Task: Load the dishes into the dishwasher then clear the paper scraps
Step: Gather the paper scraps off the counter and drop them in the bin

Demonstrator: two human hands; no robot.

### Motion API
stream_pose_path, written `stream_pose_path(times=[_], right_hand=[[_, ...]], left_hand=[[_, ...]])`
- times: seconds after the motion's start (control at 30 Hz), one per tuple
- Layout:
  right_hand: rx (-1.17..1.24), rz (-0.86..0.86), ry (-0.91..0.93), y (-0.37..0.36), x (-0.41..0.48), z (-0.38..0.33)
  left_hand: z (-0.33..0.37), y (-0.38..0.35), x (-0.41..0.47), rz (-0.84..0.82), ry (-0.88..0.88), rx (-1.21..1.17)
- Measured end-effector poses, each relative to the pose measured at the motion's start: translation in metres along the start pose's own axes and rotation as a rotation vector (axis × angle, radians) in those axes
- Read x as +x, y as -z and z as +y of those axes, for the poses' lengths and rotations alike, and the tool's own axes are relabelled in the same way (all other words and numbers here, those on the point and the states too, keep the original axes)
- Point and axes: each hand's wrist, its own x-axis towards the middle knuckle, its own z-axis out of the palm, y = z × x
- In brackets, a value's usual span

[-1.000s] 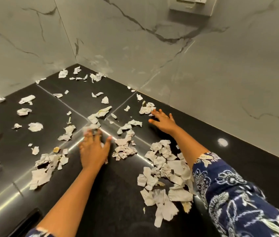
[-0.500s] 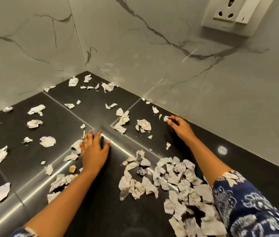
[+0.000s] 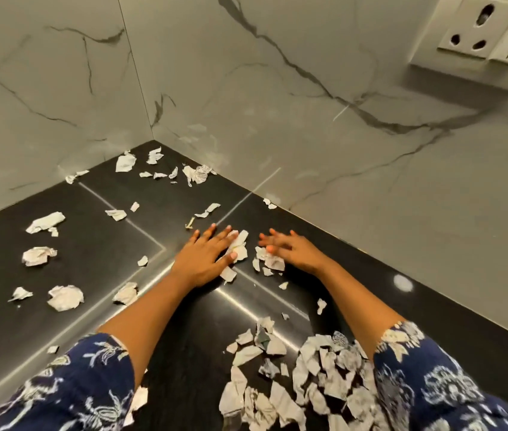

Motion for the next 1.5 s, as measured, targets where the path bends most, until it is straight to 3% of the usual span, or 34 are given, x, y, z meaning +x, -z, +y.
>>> stream_pose_path(times=[0.1,0.23,0.43,0.5,0.57,0.63,0.7,0.77,0.9,1.0,1.2,1.33,1.5], right_hand=[[-0.036,-0.035,0.058,-0.018,-0.051,-0.002],[-0.040,-0.040,0.027,-0.036,-0.102,-0.009],[-0.062,-0.107,-0.071,-0.046,-0.157,-0.027],[-0.126,-0.121,-0.100,-0.042,-0.166,-0.039],[-0.215,0.006,-0.117,-0.046,-0.168,-0.058],[-0.221,0.261,-0.098,-0.062,-0.165,-0.083],[-0.166,0.493,0.027,-0.094,-0.160,-0.117],[-0.196,0.565,0.171,-0.139,-0.151,-0.147],[-0.481,0.279,0.284,-0.235,-0.127,-0.199],[-0.629,0.130,0.370,-0.280,-0.107,-0.231],[-0.635,0.025,0.165,-0.287,-0.071,-0.247],[-0.572,0.185,0.073,-0.262,-0.064,-0.216],[-0.613,0.242,-0.124,-0.229,-0.078,-0.180]], left_hand=[[0.010,-0.001,-0.013,-0.077,-0.192,0.036],[0.039,-0.011,-0.049,-0.112,-0.245,-0.002],[0.076,-0.020,-0.108,-0.172,-0.225,-0.057],[0.082,-0.011,-0.126,-0.209,-0.151,-0.313],[0.077,0.005,-0.148,-0.108,-0.087,-0.589],[0.058,0.026,-0.180,0.106,-0.024,-0.633],[0.021,0.041,-0.228,0.321,0.109,-0.546],[-0.033,0.044,-0.288,0.483,0.379,-0.356],[-0.128,0.037,-0.408,0.575,0.998,-0.139],[-0.162,0.035,-0.446,0.528,1.230,-0.210],[-0.166,0.024,-0.397,0.360,0.962,-0.167],[-0.130,0.020,-0.341,0.265,0.770,-0.142],[-0.078,0.006,-0.307,0.147,0.441,-0.133]])
